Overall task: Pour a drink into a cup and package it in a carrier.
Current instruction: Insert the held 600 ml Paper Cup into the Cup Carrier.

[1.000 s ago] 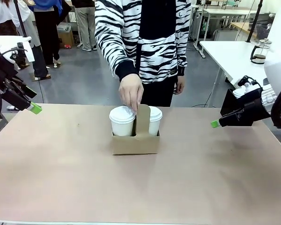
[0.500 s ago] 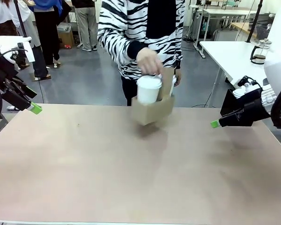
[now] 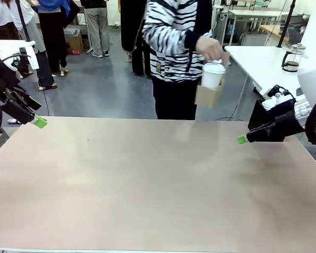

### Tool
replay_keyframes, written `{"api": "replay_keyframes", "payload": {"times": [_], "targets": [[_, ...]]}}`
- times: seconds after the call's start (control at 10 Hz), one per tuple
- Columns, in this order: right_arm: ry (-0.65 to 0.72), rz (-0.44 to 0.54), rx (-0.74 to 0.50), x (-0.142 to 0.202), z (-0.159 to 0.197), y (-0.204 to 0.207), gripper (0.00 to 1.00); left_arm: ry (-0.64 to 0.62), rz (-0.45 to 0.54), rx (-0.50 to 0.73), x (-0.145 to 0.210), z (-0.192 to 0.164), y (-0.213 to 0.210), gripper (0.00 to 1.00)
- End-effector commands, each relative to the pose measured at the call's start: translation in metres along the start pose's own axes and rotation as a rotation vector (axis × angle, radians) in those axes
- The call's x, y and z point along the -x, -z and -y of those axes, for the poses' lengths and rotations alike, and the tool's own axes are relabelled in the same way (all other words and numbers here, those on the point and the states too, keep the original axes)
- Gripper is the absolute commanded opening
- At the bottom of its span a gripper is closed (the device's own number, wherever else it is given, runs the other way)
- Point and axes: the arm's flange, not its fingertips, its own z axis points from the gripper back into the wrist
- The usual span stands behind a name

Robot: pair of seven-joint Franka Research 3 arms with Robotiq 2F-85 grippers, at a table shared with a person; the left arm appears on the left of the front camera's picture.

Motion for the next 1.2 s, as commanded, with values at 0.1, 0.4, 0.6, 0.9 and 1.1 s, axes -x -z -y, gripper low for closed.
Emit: {"api": "replay_keyframes", "payload": {"times": [0.1, 0.4, 0.6, 0.9, 1.1], "targets": [[-0.007, -0.004, -0.009, 0.0016, 0.0012, -0.0006, 1.00, 0.007, -0.009, -0.001, 0.0012, -0.0003, -0.0019, 1.00], [-0.007, -0.004, -0.009, 0.0016, 0.0012, -0.0006, 1.00, 0.007, -0.009, -0.001, 0.0012, -0.0003, -0.0019, 1.00], [-0.007, -0.004, -0.009, 0.0016, 0.0012, -0.0006, 1.00, 0.007, -0.009, -0.001, 0.0012, -0.0003, -0.0019, 1.00], [-0.007, -0.004, -0.009, 0.0016, 0.0012, -0.0006, 1.00, 0.007, -0.009, -0.001, 0.0012, -0.0003, -0.0019, 1.00], [-0.007, -0.004, -0.009, 0.0016, 0.0012, -0.0006, 1.00, 0.007, -0.009, -0.001, 0.0012, -0.0003, -0.0019, 1.00]]}}
